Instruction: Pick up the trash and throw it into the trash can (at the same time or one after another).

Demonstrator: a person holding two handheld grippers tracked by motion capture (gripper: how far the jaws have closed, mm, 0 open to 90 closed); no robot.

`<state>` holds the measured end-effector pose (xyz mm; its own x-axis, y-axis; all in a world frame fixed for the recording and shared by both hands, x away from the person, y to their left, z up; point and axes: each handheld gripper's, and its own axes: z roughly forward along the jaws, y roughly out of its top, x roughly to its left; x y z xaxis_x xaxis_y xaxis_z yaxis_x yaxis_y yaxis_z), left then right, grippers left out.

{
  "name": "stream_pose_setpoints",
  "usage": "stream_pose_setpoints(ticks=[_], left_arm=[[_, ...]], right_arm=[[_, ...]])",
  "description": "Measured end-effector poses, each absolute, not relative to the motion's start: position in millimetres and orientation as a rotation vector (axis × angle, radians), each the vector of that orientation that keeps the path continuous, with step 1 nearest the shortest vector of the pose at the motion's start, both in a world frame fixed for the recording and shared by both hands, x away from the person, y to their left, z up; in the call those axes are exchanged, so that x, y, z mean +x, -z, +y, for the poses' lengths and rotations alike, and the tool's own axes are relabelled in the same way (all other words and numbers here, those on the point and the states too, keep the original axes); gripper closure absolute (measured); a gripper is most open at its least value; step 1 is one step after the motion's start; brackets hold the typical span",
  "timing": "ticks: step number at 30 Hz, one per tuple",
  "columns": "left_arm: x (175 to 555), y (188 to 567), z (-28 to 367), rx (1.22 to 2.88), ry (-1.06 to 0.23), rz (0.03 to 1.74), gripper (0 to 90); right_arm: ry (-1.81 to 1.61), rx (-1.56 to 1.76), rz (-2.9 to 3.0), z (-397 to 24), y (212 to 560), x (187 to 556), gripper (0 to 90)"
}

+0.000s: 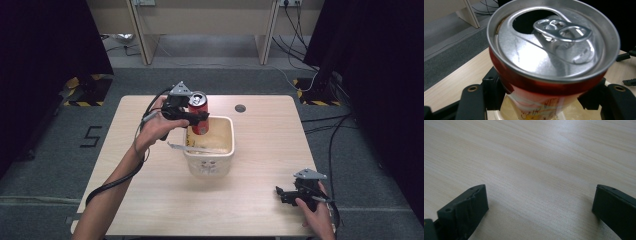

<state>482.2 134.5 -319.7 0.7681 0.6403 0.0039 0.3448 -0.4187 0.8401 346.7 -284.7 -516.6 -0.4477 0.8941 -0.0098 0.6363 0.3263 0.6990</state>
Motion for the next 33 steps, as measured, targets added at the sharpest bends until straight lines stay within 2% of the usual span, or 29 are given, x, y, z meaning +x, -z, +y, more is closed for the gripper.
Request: stream_pose_setpoints(ticks=[24, 33], left_arm=[[490, 356, 125, 2.134, -0.276, 0.717, 32.9], [489, 352, 129, 2.097, -0.270, 0.725, 26.6]], right_arm=[[-0.890, 1.355, 2.204, -285, 517, 347, 0.3], [-0.889, 1.351, 2.206, -285, 517, 347, 0.3]])
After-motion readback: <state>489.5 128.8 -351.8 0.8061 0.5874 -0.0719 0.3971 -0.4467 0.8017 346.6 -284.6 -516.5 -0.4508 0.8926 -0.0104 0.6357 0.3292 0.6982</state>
